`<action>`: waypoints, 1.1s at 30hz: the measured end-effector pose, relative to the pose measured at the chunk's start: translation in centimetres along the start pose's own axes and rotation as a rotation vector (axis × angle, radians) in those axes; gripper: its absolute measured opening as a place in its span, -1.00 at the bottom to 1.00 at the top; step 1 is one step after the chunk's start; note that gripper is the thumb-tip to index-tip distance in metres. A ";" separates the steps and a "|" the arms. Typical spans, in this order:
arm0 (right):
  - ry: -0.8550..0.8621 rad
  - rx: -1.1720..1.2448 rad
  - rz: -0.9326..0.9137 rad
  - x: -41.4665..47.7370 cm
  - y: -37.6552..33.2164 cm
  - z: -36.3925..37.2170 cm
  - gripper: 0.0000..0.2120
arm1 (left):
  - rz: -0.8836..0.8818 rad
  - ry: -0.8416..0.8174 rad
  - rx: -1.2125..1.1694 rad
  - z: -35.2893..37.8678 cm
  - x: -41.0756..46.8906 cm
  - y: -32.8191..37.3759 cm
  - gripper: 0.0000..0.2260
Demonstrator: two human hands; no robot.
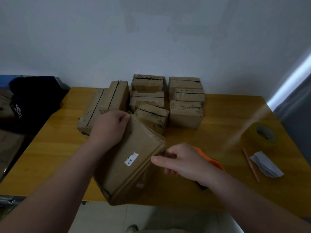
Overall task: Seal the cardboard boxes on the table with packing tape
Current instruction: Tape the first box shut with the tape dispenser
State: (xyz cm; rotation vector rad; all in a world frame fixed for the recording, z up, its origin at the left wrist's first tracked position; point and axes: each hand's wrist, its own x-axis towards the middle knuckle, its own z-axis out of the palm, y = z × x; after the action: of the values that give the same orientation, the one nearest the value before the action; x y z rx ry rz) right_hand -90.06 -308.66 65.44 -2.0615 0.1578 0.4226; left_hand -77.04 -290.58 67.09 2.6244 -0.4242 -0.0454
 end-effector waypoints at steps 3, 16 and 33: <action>-0.027 -0.065 0.065 0.5 0.9 -0.2 -0.57 | 0.006 -0.021 -0.039 1.9 -0.2 0.1 -0.76; 0.279 -0.311 0.105 1.6 3.0 -1.3 -0.51 | 0.323 -0.261 0.177 3.2 -1.1 -1.6 -0.37; 0.635 -1.138 -0.986 -0.2 8.5 -0.2 -0.50 | 0.544 -0.062 0.204 4.4 -3.4 -1.7 -0.52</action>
State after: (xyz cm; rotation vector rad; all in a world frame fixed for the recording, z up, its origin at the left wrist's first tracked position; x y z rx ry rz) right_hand -92.56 -313.16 58.70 -2.9262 -0.8940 -0.9818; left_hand -80.29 -290.09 62.24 2.6107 -1.2020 0.1006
